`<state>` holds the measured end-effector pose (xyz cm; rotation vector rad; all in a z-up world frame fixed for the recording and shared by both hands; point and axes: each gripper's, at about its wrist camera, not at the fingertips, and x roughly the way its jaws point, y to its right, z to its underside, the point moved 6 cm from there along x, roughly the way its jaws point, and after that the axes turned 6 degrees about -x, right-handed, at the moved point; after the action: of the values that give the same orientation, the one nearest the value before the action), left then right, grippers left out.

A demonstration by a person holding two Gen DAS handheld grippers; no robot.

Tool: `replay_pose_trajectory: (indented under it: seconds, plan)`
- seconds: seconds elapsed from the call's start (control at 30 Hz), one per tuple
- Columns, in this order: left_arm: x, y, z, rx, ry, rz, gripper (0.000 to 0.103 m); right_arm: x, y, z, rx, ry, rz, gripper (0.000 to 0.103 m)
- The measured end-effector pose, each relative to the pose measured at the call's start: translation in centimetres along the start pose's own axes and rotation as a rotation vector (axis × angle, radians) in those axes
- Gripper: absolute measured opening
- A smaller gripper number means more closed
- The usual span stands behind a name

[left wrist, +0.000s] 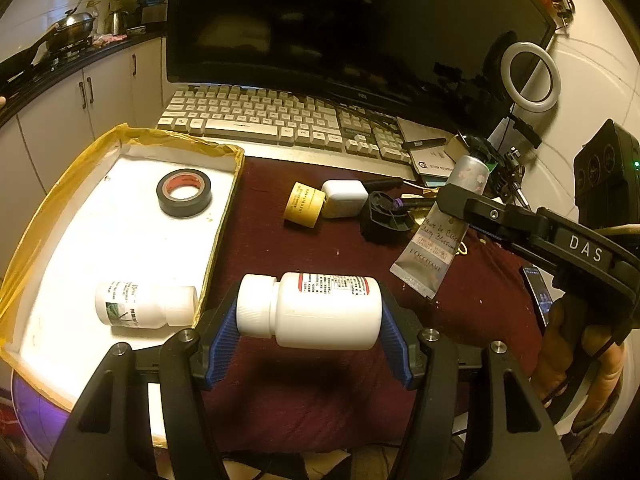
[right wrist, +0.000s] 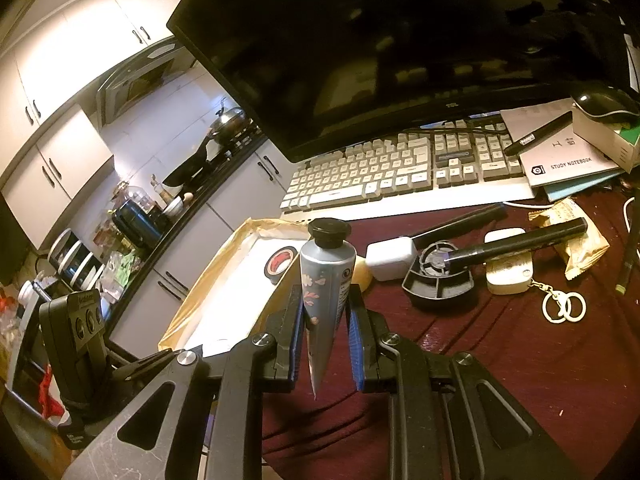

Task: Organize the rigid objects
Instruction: 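Lift the pill bottle with the left tool while the right tool holds the tube, then carry the pill bottle over the tray with the left tool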

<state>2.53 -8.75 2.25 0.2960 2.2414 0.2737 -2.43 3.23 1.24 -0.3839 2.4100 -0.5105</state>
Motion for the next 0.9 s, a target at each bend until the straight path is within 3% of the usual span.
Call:
replay_pose_trajectory:
  seconds: [0.53,0.9]
  plan:
    - [-1.5,-2.8,-0.1,-0.045,0.034,-0.036,0.061,1.2,-2.0,-0.1,-0.036,-0.015,-0.029,0.018]
    - [-3.6,-9.8,-0.8,-0.151,0.074,-0.151,0.061,2.2,-3.7,0.0,-0.061,-0.031,-0.057,0.018]
